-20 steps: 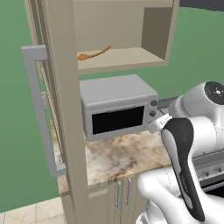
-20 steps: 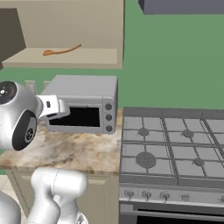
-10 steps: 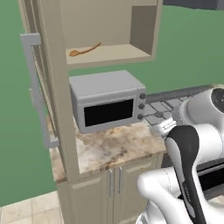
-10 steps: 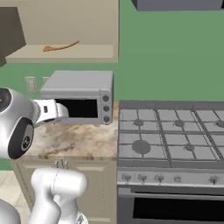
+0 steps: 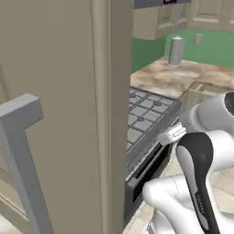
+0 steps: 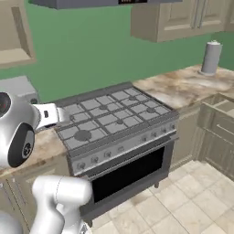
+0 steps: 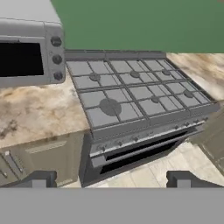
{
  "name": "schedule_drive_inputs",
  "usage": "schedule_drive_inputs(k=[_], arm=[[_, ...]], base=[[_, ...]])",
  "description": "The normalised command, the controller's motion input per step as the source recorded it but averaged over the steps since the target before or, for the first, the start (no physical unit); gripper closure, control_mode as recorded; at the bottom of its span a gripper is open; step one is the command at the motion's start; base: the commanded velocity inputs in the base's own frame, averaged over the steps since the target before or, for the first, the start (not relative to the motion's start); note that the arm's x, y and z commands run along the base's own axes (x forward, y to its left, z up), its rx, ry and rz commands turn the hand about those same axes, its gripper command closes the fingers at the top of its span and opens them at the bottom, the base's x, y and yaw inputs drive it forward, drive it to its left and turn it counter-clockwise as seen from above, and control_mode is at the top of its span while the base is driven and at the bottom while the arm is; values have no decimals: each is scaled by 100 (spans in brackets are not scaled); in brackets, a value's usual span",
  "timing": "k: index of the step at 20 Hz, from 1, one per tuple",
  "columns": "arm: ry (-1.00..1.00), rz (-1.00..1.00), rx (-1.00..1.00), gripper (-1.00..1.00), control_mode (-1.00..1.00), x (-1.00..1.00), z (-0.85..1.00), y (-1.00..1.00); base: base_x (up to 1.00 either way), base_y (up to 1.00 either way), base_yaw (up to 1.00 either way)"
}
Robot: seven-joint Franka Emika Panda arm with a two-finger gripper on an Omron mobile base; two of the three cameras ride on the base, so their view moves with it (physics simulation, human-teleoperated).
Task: Organize the utensils by type. Pick up the wooden spoons from the counter and place them in the open cabinet. Then pick up the metallic utensils from the counter and place them in the open drawer.
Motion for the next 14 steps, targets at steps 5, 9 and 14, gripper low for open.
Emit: schedule_drive_inputs(k=[5, 9, 14], arm=[[0, 0, 0, -100, 100, 0, 0, 0], [0, 0, 0, -100, 100, 0, 0, 0], [0, 0, 0, -100, 100, 0, 0, 0]], base=[[0, 0, -100], [0, 0, -100], [0, -1, -100]])
